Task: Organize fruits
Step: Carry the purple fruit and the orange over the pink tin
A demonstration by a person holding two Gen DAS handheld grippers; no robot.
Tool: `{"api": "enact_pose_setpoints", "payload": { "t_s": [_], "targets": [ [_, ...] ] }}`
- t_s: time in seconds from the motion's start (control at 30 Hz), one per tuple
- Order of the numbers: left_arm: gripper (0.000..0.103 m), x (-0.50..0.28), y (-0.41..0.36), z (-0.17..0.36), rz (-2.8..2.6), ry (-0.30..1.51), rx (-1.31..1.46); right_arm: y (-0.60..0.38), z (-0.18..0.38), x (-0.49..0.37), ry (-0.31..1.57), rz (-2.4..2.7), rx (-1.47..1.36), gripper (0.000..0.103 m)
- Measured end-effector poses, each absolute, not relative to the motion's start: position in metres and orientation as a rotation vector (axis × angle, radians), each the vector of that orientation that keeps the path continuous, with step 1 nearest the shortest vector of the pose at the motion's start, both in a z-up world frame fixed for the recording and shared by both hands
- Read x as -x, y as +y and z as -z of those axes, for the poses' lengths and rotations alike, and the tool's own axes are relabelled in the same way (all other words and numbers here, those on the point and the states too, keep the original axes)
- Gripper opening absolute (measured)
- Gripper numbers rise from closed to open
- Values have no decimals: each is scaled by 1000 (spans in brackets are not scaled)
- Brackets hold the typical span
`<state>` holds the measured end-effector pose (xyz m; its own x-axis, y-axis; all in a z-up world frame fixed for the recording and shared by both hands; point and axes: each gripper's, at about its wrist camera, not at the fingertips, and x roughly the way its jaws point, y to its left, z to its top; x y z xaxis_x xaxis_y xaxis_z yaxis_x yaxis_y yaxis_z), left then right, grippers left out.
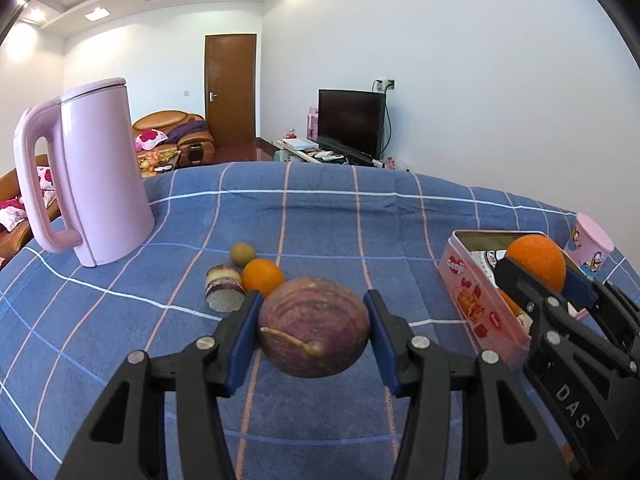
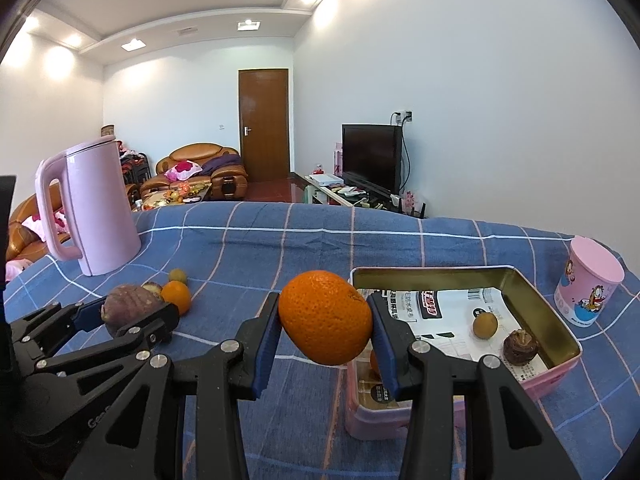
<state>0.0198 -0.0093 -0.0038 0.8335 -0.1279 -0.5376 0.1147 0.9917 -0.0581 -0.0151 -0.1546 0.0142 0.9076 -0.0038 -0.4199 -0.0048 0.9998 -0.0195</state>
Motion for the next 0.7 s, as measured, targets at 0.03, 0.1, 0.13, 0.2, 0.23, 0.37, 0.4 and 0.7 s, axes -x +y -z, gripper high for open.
{"api": "enact_pose_setpoints", "payload": {
  "t_s": [0.03,0.1,0.13,0.2,0.23,0.37,0.4,0.7],
  "targets": [
    [53,-19,-10,4,132,573,24,-156,-14,17,433,-4,22,45],
    [53,-19,-13,5,139,581,27,-157,-14,18,436,-8,23,45],
    [53,-18,-14,5,142,583,28,-159,-14,19,437,-8,24,45],
    [53,-17,-17,5,147,584,29,-162,-14,20,437,-9,29,45],
    [53,-17,-18,5,150,585,33,-164,-14,21,438,-10,32,45],
    [53,-17,-25,7,178,601,46,-174,-14,26,435,-10,43,45],
    [53,-16,-27,7,186,601,45,-177,-14,27,433,-7,48,45],
    [53,-14,-56,5,255,584,50,-222,-16,34,419,56,64,45]
  ]
}}
